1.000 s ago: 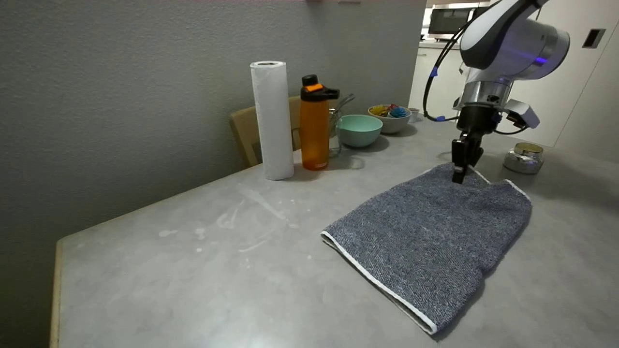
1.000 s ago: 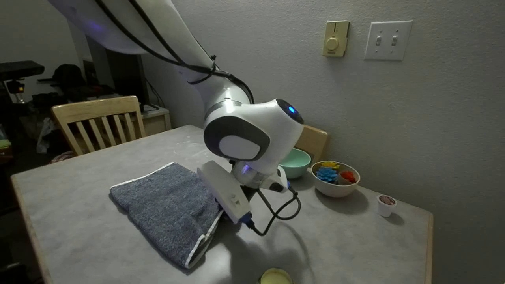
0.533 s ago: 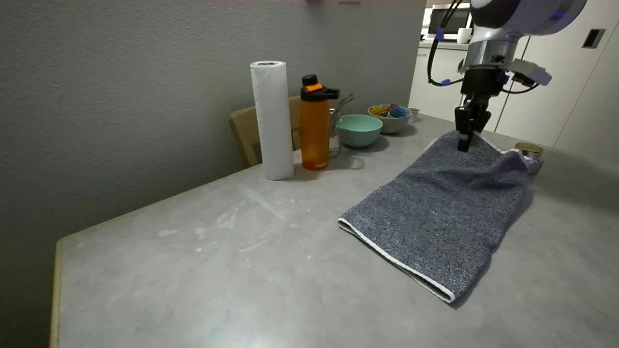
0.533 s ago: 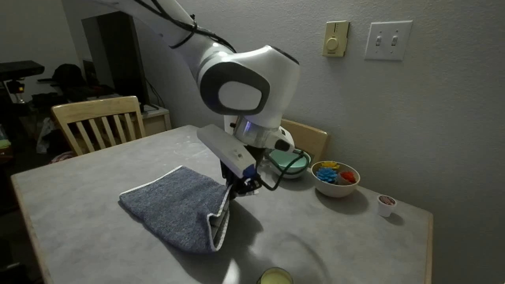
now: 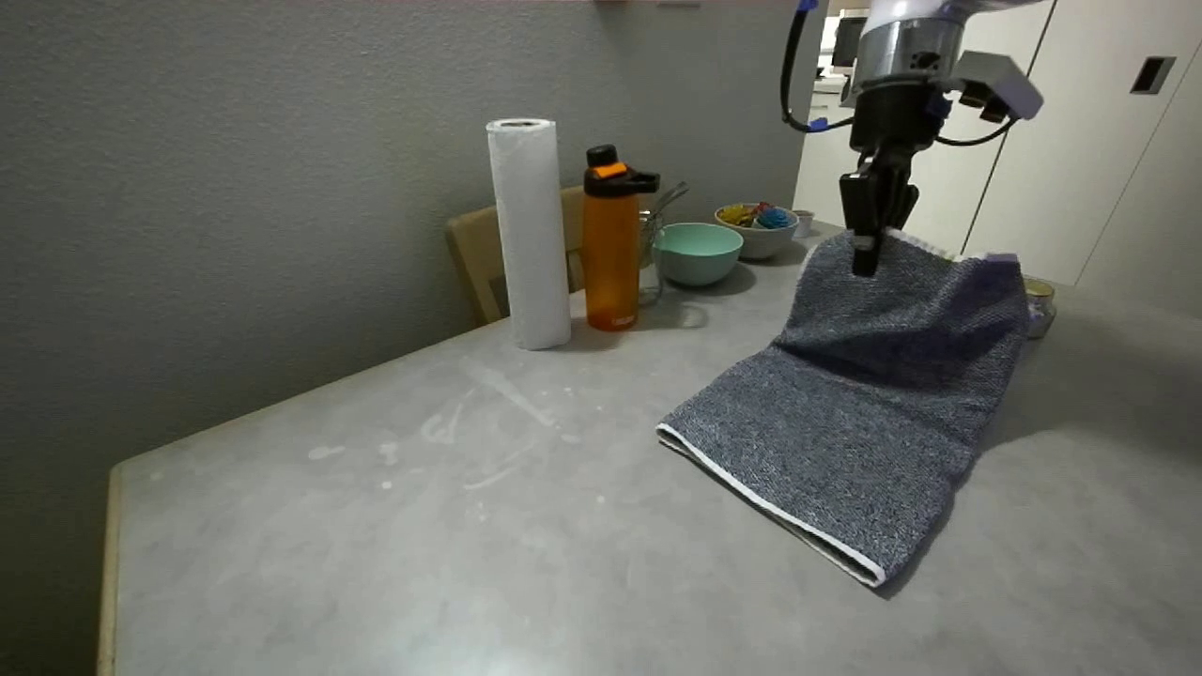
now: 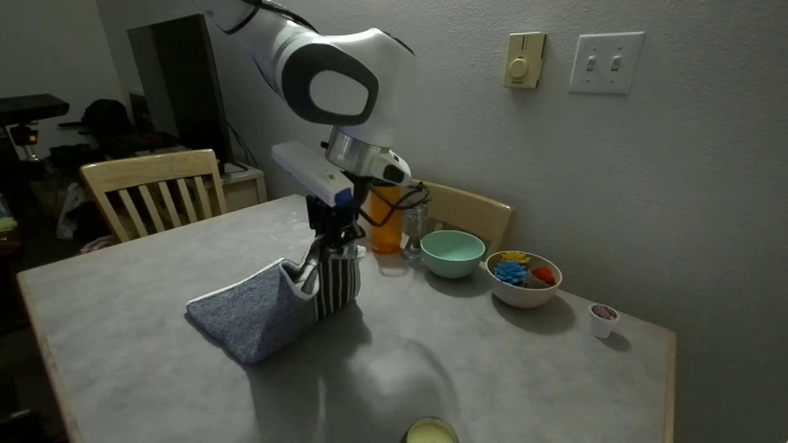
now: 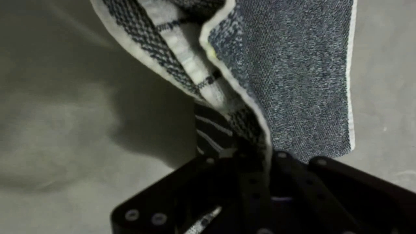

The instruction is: Fold the towel once

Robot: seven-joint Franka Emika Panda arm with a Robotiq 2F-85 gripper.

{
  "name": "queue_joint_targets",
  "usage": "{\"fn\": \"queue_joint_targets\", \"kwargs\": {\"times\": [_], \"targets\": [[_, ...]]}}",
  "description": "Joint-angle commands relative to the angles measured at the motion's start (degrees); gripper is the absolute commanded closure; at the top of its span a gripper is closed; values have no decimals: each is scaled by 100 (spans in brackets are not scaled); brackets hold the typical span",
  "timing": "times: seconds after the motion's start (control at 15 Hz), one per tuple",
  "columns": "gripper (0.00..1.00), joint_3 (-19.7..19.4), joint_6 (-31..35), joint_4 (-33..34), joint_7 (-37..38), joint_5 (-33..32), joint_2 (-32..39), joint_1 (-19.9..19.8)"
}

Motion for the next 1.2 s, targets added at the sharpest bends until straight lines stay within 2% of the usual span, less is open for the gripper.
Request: {"fn": "queue_joint_targets", "kwargs": {"times": [0.0, 0.4, 0.93, 1.13], "targets": [[98, 63, -246, -100, 308, -113, -226, 273], [98, 191, -543, 28, 266, -48, -134, 508], [98, 352, -970, 330, 44, 38, 129, 536], [98, 358, -857, 501, 35, 22, 334, 541]]}}
